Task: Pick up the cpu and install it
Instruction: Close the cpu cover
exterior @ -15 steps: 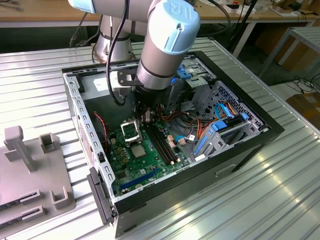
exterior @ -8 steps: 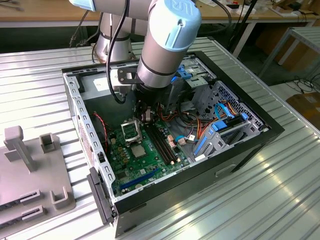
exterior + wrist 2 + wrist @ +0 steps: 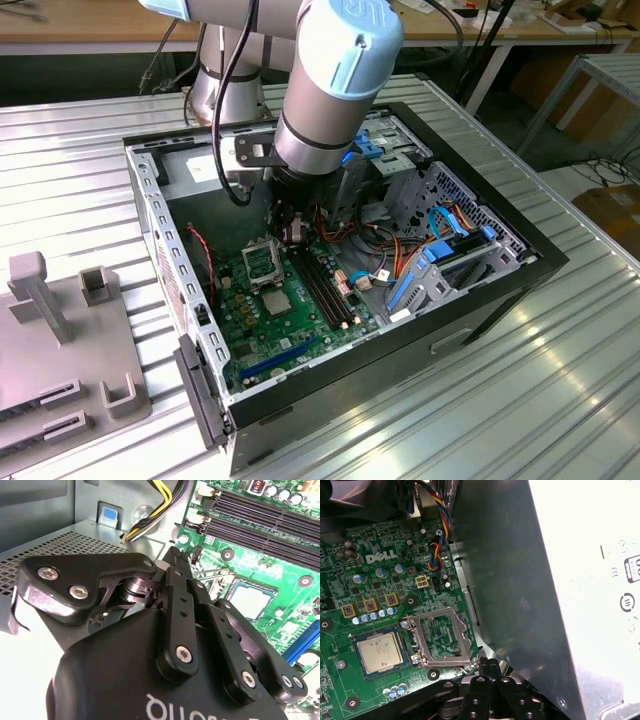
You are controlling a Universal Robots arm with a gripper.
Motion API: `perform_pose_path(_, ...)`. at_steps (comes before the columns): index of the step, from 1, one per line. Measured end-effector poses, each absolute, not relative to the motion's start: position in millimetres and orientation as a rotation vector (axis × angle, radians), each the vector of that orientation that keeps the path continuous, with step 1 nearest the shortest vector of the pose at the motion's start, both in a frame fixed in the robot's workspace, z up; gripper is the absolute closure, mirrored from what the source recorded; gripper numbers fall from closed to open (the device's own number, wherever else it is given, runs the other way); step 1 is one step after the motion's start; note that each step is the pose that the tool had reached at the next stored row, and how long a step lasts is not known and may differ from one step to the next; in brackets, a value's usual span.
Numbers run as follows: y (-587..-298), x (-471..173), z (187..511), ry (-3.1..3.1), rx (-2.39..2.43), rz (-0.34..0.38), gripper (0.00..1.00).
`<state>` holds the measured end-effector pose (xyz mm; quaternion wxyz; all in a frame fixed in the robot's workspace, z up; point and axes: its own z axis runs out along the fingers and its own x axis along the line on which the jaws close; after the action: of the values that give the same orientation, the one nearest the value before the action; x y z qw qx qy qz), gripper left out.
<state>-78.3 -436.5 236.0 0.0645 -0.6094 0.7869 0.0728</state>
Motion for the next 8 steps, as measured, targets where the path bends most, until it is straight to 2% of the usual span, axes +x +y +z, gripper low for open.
perform_pose_path(8, -436.6, -78.5, 239.0, 2.384, -1.845, 0.217, 0.89)
